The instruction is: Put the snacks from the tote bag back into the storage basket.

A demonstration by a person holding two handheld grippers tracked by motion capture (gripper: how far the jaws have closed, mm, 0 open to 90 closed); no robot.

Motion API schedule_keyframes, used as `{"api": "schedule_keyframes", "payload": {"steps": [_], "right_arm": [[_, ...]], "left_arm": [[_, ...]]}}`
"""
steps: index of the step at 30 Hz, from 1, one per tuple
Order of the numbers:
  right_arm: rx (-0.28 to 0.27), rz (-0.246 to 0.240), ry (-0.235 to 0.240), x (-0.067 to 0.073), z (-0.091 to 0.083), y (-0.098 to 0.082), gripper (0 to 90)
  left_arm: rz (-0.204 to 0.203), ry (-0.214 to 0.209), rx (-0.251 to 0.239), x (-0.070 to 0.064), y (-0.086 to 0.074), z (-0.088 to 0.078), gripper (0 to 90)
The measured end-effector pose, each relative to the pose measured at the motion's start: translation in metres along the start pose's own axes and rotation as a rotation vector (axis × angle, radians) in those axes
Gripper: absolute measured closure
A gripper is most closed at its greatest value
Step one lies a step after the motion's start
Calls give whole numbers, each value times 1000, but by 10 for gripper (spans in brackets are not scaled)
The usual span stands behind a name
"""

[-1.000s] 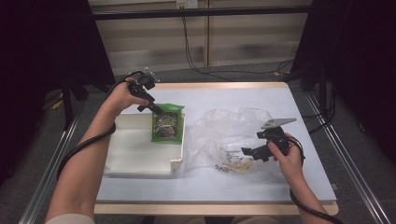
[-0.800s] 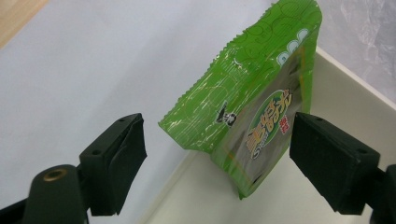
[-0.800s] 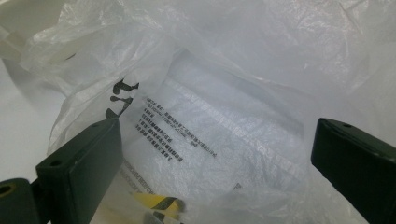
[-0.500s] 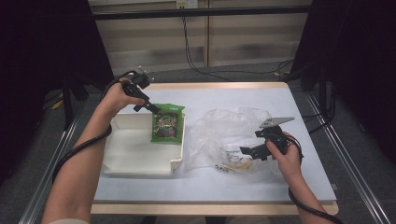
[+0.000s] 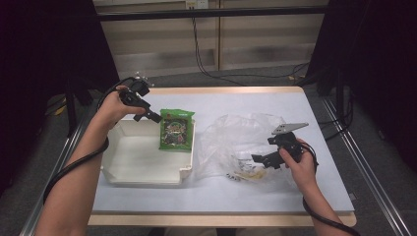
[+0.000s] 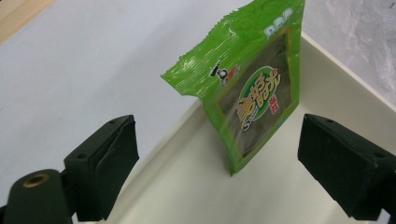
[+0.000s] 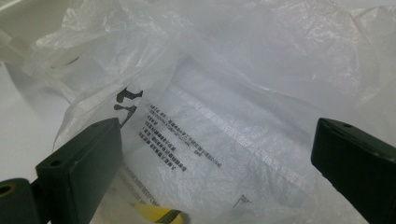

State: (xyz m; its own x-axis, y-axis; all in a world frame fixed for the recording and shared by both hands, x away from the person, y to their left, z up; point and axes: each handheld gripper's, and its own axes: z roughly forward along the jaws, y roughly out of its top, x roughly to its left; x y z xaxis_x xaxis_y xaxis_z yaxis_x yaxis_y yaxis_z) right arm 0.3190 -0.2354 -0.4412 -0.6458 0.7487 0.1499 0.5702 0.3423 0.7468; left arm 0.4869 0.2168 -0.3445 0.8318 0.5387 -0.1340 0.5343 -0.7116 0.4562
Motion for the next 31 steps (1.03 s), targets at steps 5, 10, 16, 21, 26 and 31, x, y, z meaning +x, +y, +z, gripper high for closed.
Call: {"api": "schedule_keyframes", "payload": {"steps": [5, 10, 16, 21, 26, 31], "right_arm": [[-6, -3, 0, 1, -1, 3, 22], [-7, -9, 6, 3, 0, 5, 22], [-13, -13, 8, 2, 0, 7, 22], [-10, -16, 14, 2, 0, 7, 22], [-13, -7, 11, 2, -1, 7, 22], [-12, -12, 15, 3, -1, 8, 22]], "left_arm": [[42, -5, 27, 0, -5, 0, 115], [-11, -13, -30, -8, -14, 3, 109], [2, -29, -40, -15, -24, 6, 100], [-14, -32, -69, -20, -32, 11, 98], [-10, -11, -70, -23, -39, 15, 94], [12, -2, -76, -28, -46, 17, 88]]}}
